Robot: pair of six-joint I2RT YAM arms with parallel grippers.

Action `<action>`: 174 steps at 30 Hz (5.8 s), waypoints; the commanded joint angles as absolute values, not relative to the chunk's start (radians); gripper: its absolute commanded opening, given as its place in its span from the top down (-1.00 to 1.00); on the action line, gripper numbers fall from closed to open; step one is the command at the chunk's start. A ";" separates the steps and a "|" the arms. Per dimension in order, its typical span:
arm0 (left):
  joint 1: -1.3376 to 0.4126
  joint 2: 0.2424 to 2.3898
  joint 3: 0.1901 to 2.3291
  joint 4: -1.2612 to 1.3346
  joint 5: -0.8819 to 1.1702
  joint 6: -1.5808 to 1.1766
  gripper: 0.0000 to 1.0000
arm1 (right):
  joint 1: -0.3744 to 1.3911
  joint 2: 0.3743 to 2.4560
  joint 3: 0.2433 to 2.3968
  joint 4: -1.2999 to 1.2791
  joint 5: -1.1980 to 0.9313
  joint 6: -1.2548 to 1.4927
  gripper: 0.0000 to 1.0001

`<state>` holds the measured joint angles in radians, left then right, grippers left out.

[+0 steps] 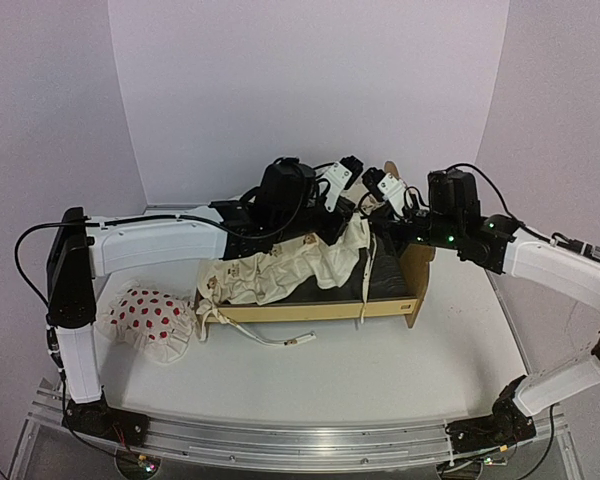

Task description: Set up the pet bed

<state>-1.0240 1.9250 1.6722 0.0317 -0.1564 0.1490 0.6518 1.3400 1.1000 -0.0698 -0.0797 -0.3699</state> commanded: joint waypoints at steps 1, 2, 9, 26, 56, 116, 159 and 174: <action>-1.019 1.849 1.664 0.076 -0.184 0.142 1.00 | 0.653 1.356 1.117 -0.066 -0.051 -0.388 1.00; -1.019 1.850 1.663 0.076 -0.185 0.141 1.00 | 0.654 1.359 1.111 -0.065 -0.044 -0.389 1.00; -1.019 1.855 1.660 0.076 -0.182 0.141 1.00 | 0.654 1.364 1.054 -0.064 -0.026 -0.351 1.00; -1.019 1.861 1.654 0.075 -0.154 0.126 1.00 | 0.653 1.323 0.911 -0.045 -0.003 -0.244 0.99; -1.019 1.987 1.688 0.068 -0.110 0.085 1.00 | 0.654 1.093 0.743 -0.377 0.098 0.196 -0.33; -1.019 2.019 1.751 0.023 -0.102 0.090 1.00 | 0.786 1.960 0.323 1.268 0.488 0.344 0.13; -1.050 2.242 1.926 -0.154 -0.046 0.011 0.99 | 0.790 0.905 0.140 0.065 0.102 0.565 1.00; -1.112 2.236 2.036 -0.359 -0.106 0.009 -0.61 | 0.791 0.611 0.226 -0.341 0.048 0.610 1.00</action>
<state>-1.0874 2.2868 1.9623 -0.2422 -0.0458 0.0097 0.7864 0.6884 0.1793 -0.2096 0.0601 0.5959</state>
